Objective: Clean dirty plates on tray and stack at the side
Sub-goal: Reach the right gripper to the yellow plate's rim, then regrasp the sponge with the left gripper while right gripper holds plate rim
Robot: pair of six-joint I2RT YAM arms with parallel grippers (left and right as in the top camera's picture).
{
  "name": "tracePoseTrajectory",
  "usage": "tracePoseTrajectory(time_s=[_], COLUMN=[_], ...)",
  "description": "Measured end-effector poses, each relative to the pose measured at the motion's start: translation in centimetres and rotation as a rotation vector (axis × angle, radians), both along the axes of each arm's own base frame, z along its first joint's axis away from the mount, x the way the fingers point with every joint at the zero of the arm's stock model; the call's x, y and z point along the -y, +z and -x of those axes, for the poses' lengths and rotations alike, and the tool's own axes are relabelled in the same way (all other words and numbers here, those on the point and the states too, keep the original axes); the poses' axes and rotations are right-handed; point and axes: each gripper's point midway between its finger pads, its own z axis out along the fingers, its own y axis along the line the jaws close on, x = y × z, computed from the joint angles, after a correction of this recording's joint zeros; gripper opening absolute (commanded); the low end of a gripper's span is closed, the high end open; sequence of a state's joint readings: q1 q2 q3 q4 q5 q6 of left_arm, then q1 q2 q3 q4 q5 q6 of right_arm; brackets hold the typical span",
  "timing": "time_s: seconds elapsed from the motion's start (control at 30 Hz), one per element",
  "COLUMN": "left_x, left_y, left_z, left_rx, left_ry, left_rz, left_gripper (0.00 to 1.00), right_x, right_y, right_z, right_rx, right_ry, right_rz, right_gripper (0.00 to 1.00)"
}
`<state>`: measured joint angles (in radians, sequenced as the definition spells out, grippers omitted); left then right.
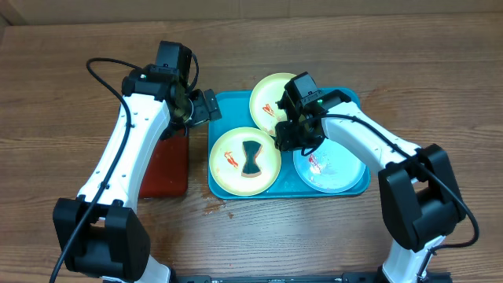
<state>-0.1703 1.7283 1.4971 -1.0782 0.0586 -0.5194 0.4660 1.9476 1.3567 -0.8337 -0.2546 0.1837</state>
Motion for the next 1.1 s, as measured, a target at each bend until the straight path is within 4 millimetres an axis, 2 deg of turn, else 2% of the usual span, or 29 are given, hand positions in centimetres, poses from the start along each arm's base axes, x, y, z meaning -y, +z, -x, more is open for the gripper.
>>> tracePoseTrajectory(time_s=[0.3,0.4,0.5,0.53,0.6,0.67,1.1], left_x=[1.9,2.6,3.1,3.3,3.9,4.7,11.4], left_y=[-0.8,-1.4,-2.0,-2.3,-2.9,-3.6,-7.2], left_z=[0.4,0.5,0.6,0.7,0.8,0.9,3.5], left_rx=[-0.035,-0.051,-0.068,-0.077,-0.096,-0.114,-0.218], left_ry=[-0.083,-0.115,-0.140,-0.147,-0.173,-0.206,-0.417], left_rz=[0.058,0.063,0.070,0.076,0.093,0.117,0.181], left_gripper=[0.98,0.82,0.72,0.65,0.59,0.56,0.60], right_x=[0.4,0.5,0.4,0.4,0.2,0.0,-0.5], right_y=[-2.0,-2.3,-2.3,-2.2,-2.2,-2.1,-1.9], right_z=[0.9,1.0,1.1,1.1,1.1,1.1,1.3], right_rx=[-0.066,-0.076,-0.078,-0.079,-0.082,-0.083,-0.113], right_ry=[0.006,0.006,0.009,0.010,0.007,0.000,-0.035], right_rz=[0.033,0.036,0.035,0.031,0.021,0.011,-0.023], right_gripper=[0.41,0.34,0.32,0.28,0.20,0.18,0.18])
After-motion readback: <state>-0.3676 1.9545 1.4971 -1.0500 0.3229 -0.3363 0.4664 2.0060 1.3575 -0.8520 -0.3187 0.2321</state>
